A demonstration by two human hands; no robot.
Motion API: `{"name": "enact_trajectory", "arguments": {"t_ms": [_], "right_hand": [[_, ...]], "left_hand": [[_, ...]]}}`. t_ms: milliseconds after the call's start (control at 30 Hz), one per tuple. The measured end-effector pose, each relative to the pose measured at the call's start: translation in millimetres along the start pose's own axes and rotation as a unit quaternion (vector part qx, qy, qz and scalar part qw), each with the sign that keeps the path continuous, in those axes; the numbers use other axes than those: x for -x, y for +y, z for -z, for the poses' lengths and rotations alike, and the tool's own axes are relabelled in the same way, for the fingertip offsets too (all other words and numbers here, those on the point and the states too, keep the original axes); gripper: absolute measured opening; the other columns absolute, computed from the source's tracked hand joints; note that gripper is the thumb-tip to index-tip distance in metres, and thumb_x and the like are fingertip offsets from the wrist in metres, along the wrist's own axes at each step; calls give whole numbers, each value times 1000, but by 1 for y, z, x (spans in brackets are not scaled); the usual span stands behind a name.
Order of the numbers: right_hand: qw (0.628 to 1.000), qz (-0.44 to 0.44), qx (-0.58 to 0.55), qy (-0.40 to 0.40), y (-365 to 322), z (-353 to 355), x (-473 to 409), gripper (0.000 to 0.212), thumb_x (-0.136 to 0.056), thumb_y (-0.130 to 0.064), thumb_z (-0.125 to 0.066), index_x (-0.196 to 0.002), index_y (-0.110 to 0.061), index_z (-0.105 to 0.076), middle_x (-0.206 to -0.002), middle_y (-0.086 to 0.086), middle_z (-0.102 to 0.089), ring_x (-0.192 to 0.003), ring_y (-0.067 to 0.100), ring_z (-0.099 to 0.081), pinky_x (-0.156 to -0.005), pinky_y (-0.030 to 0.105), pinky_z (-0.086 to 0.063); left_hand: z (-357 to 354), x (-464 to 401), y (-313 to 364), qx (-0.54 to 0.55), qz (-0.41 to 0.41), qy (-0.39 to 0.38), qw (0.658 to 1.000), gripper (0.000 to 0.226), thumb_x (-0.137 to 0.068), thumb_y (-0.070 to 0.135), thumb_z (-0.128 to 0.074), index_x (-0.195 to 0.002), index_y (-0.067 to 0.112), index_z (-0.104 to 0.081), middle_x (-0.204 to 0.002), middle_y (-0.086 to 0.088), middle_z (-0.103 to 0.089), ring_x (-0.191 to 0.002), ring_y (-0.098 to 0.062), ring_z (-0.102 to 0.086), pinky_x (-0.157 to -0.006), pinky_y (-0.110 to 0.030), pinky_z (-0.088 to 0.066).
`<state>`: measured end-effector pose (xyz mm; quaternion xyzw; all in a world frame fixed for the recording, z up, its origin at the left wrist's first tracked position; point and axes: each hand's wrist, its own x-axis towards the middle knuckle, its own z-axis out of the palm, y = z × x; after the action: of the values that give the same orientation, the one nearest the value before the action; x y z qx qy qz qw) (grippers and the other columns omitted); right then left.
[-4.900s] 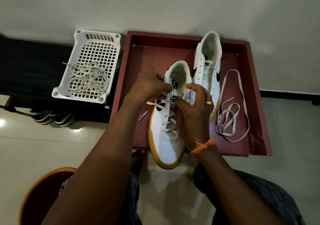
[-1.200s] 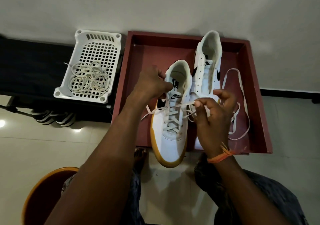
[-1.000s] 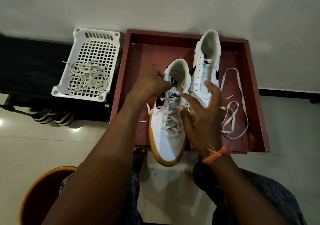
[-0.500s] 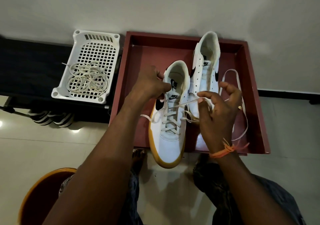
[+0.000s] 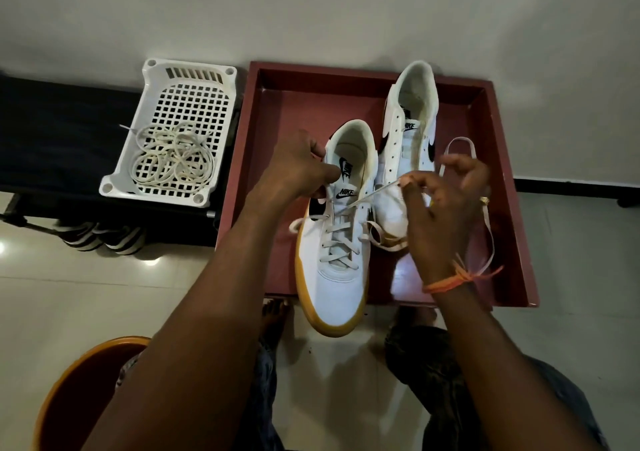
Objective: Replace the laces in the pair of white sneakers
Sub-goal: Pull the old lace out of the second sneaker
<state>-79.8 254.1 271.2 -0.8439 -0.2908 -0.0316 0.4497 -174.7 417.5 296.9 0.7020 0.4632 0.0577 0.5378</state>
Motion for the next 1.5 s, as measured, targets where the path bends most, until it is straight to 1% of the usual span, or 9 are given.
{"name": "enact_trajectory", "arguments": {"t_ms": [267,400,567,667,867,967,1100,1333,1500], "right_hand": [[965,185,133,-132,-9,-17,22,18,-81,-26,-67,-97,-27,-74,-155,18,-31,-144,39,-21,-108,61,-25],[961,163,159,-154,-7,-31,34,5,-78,-21,-66,-76,-25,-70,-149,12,-42,-143,37,-25,-107,56,-23],[988,108,91,-55,-8,-15,13,24,-96,-35,-56,-84,-19,-69,-130,14,-47,-126,33,-44,-97,51,-36],[998,41,52,-4,5,-4,-1,6,-90,-23,-64,-88,-20,-68,-126,14,-47,-121,29,-46,-94,55,-41],[976,135,110,-128,-3,-15,13,37,-84,-32,-68,-121,-29,-65,-150,16,-32,-139,35,-29,-108,54,-31],[953,168,172,-183,-5,-26,27,24,-80,-31,-65,-103,-29,-71,-150,16,-36,-138,40,-29,-105,55,-25],[964,179,136,-141,-7,-28,31,5,-79,-23,-68,-77,-20,-72,-135,11,-49,-130,34,-39,-97,37,-24],[986,113,-3,-124,1,-26,27,17,-94,-20,-62,-81,-11,-67,-122,5,-34,-112,14,-43,-86,24,-43],[994,41,-57,-84,-8,-23,26,23,-98,-19,-54,-83,-8,-66,-116,10,-41,-98,-9,-48,-84,-2,-31]], "left_hand": [[-2,0,1,-3,2,-2,1000,26,-80,0,-72,-87,15,-52,-78,-7,-63,-66,-28,-72,-66,-43,-63],[-1,0,1,-9,-2,4,1000,26,-79,-2,-71,-82,15,-52,-77,-10,-65,-67,-29,-72,-64,-42,-63],[1,1,0,-6,-5,3,1000,24,-79,-3,-72,-77,14,-55,-72,-9,-65,-64,-28,-71,-65,-43,-63],[0,1,1,-2,-10,5,1000,24,-79,-3,-71,-75,14,-55,-70,-7,-63,-63,-28,-70,-65,-44,-62],[-2,2,2,-9,-12,3,1000,24,-80,-2,-71,-78,14,-54,-73,-9,-64,-68,-31,-72,-67,-44,-62],[-2,2,1,-14,-12,8,1000,24,-78,-1,-72,-81,14,-53,-74,-9,-65,-67,-31,-73,-66,-47,-62],[-2,1,1,-21,-12,15,1000,25,-77,0,-73,-81,14,-53,-73,-7,-64,-67,-29,-73,-66,-47,-62],[-2,1,1,-29,-13,13,999,31,-77,-1,-74,-100,9,-56,-82,-6,-62,-58,-18,-68,-57,-36,-62],[-1,0,-2,-57,-56,40,996,36,-70,-2,-78,-99,9,-59,-85,-10,-63,-56,-15,-63,-46,-28,-57]]}}
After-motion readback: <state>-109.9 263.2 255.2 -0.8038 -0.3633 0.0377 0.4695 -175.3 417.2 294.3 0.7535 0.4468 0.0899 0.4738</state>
